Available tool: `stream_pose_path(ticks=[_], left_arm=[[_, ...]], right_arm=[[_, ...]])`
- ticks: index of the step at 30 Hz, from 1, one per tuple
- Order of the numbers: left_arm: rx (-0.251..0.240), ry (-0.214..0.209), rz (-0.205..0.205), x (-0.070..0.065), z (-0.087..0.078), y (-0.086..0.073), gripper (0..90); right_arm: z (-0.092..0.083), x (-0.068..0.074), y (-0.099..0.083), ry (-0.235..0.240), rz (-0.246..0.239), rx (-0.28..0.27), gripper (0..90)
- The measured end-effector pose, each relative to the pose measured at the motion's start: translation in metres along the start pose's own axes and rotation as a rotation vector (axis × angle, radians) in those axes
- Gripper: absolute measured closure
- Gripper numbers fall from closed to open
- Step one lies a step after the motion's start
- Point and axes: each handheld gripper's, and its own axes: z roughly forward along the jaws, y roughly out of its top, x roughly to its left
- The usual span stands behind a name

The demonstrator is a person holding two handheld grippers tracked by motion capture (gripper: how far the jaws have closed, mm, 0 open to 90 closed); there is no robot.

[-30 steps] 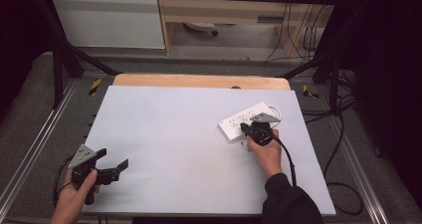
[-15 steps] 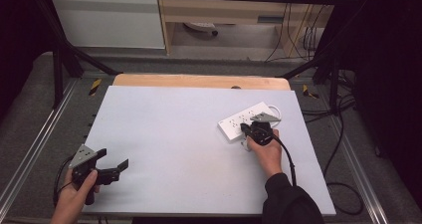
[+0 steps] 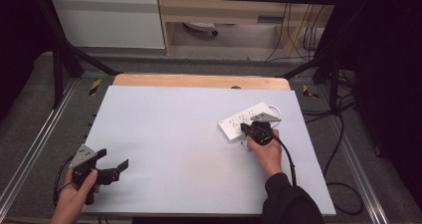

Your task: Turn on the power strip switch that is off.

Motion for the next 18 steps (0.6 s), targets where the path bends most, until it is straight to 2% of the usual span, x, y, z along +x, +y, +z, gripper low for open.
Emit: stream_pose_path(ticks=[18], left_arm=[[0.004,0.003,0.003,-0.0001,0.0003,-0.0003,5.2]], right_arm=[[0.0006,-0.0006,-0.0014,-0.005,-0.005,0.011,90.0]])
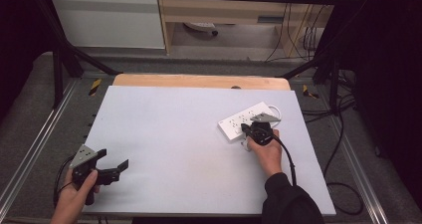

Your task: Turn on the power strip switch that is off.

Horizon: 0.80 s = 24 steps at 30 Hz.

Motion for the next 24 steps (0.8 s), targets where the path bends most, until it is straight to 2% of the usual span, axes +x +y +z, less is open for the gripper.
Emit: stream_pose_path(ticks=[3,24], left_arm=[[0.001,0.001,0.001,0.0001,0.0001,-0.0001,5.2],[0.002,0.004,0.007,-0.0015,-0.0006,0.0000,5.2]], right_arm=[[-0.0005,-0.0015,-0.0004,0.010,0.026,-0.001,90.0],[0.0008,0.0038,0.0060,0.007,-0.019,0.030,90.0]])
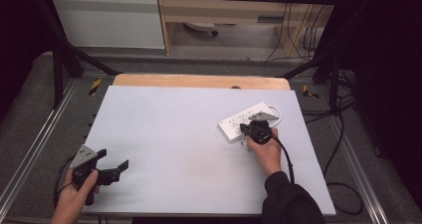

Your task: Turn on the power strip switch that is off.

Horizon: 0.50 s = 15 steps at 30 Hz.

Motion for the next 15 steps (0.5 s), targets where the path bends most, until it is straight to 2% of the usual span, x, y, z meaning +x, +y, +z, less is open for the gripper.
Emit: stream_pose_path(ticks=[6,15], left_arm=[[0.001,0.003,-0.008,0.001,0.001,0.000,5.2],[0.001,0.004,-0.008,0.002,0.000,-0.001,5.2]], right_arm=[[-0.004,0.001,0.012,0.007,-0.019,-0.027,90.0],[-0.007,0.002,0.021,0.013,-0.031,-0.032,90.0]])
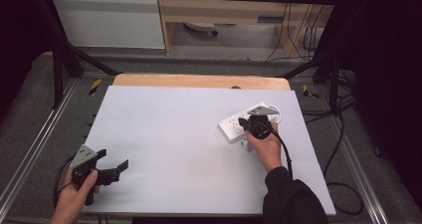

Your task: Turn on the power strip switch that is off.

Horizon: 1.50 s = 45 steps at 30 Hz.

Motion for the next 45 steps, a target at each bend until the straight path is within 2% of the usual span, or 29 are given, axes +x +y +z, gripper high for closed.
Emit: stream_pose_path(ticks=[11,17,27,34,38,41,43,45], left_arm=[[0.006,0.000,0.003,-0.001,0.002,0.001,5.2],[0.007,0.003,0.000,0.001,0.001,0.000,5.2],[0.017,0.006,0.004,0.000,0.003,0.000,5.2],[0.014,0.002,0.008,0.000,0.001,-0.001,5.2],[0.014,0.000,0.010,0.001,0.001,-0.001,5.2],[0.012,0.000,0.010,0.001,0.001,-0.001,5.2],[0.011,-0.004,0.001,0.001,0.001,-0.002,5.2],[0.013,-0.004,0.002,0.002,0.002,-0.002,5.2]], right_arm=[[-0.008,-0.005,0.008,-0.005,0.025,-0.045,85.8],[-0.012,-0.006,0.011,0.003,0.032,-0.044,82.4],[-0.018,-0.008,0.016,0.015,0.046,-0.059,72.0],[-0.022,-0.010,0.019,-0.008,0.077,-0.056,47.8],[-0.025,-0.010,0.023,-0.018,0.084,-0.058,29.4],[-0.028,-0.010,0.026,-0.032,0.109,-0.067,14.7],[-0.030,-0.010,0.027,-0.023,0.127,-0.065,8.9],[-0.034,-0.009,0.030,-0.016,0.121,-0.073,5.4]])
